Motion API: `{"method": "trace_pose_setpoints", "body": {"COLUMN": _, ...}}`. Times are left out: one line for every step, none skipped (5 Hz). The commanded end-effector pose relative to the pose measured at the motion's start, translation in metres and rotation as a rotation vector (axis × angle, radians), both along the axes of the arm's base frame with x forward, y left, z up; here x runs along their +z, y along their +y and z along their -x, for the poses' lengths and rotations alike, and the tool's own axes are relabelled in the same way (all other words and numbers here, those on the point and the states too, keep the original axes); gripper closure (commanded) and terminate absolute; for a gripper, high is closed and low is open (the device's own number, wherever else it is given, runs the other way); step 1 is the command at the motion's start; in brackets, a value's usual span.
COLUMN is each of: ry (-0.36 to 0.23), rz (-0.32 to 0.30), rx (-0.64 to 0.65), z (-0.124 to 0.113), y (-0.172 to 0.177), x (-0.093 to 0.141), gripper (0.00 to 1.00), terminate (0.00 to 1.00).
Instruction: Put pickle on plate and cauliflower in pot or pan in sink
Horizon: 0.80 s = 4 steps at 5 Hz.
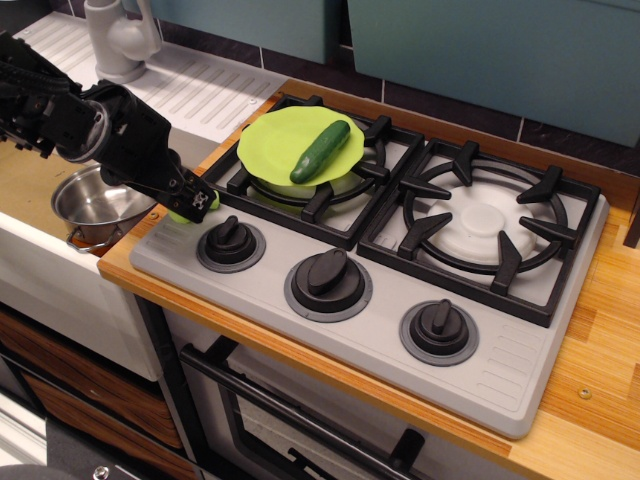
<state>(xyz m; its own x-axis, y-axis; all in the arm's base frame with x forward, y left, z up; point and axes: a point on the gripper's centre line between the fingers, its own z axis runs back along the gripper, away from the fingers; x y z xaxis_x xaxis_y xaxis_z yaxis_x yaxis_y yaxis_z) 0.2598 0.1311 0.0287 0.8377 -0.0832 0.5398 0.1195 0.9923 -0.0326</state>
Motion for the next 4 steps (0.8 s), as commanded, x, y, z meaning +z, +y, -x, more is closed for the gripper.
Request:
{"method": "trace_pose_setpoints", "body": {"ry": 0.006, "rz": 0.015, "rx": 0.007, "z": -0.009, "y": 0.002, "x": 0.018, "gripper": 1.0, "terminate": 0.0}}
{"method": "trace_pose_setpoints", "body": {"ry": 0.023, "rz": 0.007, "rx": 0.009, "z": -0.008, "y": 0.005, "x": 0.028, "gripper": 1.0, "terminate": 0.0}}
{"method": "trace_pose_setpoints", "body": {"ry": 0.044, "rz": -0.01, "rx": -0.002, "z": -0.005, "y": 0.016, "x": 0.046, "gripper": 1.0, "terminate": 0.0}}
{"method": "trace_pose_setpoints", "body": {"ry": 0.059, "rz": -0.018, "rx": -0.025, "z": -0.005, "y": 0.036, "x": 0.064, "gripper": 1.0, "terminate": 0.0}}
